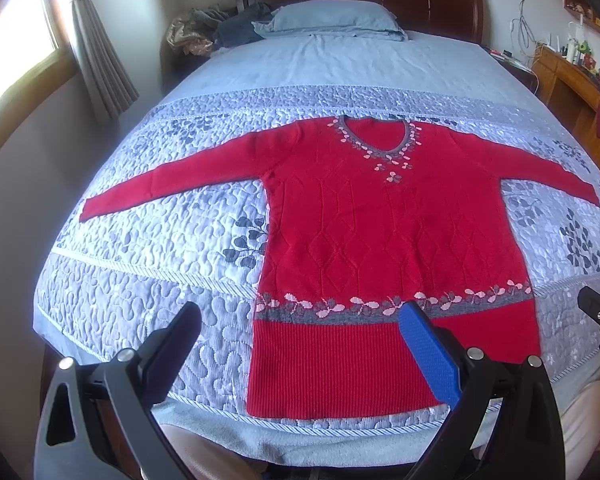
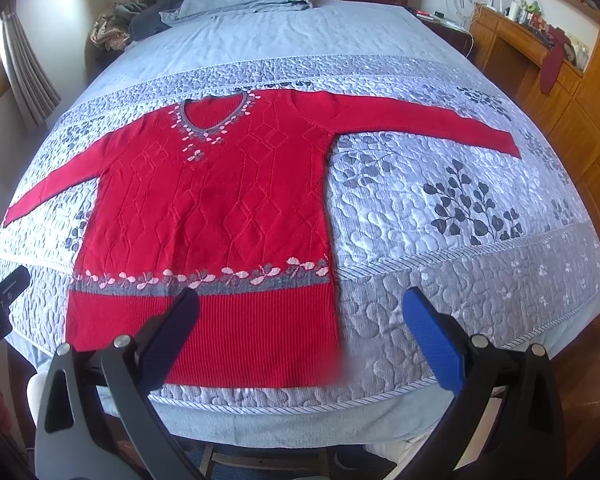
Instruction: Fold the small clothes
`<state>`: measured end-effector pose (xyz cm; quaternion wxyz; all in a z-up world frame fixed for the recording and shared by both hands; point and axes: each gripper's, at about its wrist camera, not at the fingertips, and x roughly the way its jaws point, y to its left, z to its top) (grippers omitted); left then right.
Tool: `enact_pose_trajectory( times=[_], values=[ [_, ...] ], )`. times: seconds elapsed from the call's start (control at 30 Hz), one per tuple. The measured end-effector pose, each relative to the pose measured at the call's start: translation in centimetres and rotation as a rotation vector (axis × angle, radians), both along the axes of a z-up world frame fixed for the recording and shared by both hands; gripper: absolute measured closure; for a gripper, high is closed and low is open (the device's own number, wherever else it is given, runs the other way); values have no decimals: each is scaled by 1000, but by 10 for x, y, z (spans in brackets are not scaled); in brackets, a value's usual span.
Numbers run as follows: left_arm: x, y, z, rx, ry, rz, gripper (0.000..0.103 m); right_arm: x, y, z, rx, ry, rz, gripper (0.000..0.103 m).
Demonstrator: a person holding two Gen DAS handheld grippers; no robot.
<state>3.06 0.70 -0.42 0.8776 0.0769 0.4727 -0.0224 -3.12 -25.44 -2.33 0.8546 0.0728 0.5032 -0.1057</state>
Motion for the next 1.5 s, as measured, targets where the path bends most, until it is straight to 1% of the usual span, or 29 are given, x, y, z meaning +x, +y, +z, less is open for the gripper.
enact_pose_trajectory(
  times=[0.73,1.13,1.23,1.33,1.4,1.47,1.5],
  values=[
    [3,-1,-3,-5,1,-5,4,6,-2,-5,16,5,3,3],
    [27,-16,-6,-7,10,-8,4,26,-13,-11,23,6,1,3],
    [35,-21,-9,-1,16,-11,4,31,-20,-14,41,-3,-9,3],
    [46,-31,-13,3,21,-20,4,37,-40,-15,81,-60,-27,3],
    [60,-43,-14,-11,24,-33,4,45,-65,-16,59,-89,-52,3],
    [75,-58,-14,-29,19,-57,4,59,-103,-19,59,-73,-95,3],
    [87,-72,-14,-28,13,-69,4,67,-130,-24,91,-45,-130,3]
  ],
)
